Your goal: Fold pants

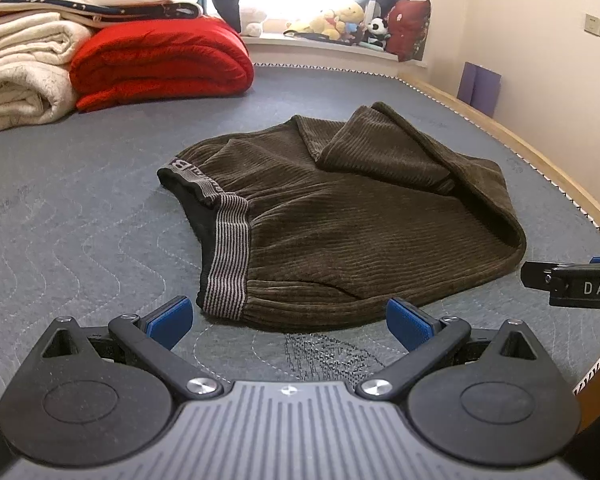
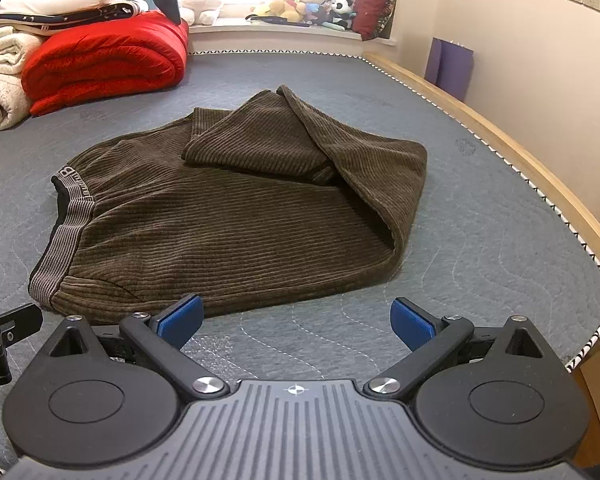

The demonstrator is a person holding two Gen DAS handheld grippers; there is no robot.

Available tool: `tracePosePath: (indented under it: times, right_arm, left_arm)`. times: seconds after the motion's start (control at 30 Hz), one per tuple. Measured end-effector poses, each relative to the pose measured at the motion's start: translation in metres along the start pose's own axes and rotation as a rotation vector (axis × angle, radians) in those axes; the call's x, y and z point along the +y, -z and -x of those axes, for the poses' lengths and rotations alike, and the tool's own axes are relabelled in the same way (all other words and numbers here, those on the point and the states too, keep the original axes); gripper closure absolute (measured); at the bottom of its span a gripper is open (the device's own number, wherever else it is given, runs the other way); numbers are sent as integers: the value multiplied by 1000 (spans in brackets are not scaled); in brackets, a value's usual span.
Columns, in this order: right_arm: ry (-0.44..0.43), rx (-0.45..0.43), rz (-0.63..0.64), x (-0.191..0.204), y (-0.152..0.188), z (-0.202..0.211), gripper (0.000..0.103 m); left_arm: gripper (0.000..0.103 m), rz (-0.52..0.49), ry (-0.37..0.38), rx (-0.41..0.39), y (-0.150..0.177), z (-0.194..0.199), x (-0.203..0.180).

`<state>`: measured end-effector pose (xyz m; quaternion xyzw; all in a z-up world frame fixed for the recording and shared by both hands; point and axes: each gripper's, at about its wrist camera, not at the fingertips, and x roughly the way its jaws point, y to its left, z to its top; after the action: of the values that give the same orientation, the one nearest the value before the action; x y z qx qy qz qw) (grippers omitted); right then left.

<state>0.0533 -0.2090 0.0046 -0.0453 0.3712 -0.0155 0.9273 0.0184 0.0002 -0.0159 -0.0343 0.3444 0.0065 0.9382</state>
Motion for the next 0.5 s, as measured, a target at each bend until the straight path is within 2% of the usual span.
tracePosePath:
  times: [0.5]
  right_arm:
    - [1, -2, 2, 0, 0, 0, 3]
  left_arm:
    - [0, 6, 4, 0, 1, -1, -1]
